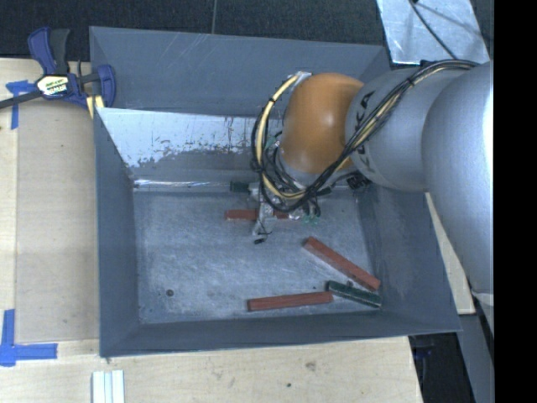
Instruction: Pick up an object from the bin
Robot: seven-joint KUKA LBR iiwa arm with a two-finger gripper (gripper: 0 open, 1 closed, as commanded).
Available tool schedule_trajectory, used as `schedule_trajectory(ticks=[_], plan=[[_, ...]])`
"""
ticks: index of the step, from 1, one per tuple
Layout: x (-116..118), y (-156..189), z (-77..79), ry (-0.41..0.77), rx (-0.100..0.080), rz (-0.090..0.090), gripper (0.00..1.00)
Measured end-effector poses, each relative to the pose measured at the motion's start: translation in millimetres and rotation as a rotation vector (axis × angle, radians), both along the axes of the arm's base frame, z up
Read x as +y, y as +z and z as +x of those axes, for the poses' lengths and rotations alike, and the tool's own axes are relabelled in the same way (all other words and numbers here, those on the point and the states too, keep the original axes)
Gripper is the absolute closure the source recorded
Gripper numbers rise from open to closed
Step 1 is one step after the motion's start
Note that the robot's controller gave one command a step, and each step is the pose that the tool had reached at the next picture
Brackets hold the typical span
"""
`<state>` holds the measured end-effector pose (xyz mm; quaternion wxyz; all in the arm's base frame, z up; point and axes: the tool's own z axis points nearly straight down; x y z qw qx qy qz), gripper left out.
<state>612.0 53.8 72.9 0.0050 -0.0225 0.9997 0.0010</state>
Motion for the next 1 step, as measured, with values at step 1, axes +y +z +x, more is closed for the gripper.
schedule_trajectory(ticks=[1], plan=[[-0.3, 46.4, 1.9, 0.0, 0.002, -0.001, 1.0]])
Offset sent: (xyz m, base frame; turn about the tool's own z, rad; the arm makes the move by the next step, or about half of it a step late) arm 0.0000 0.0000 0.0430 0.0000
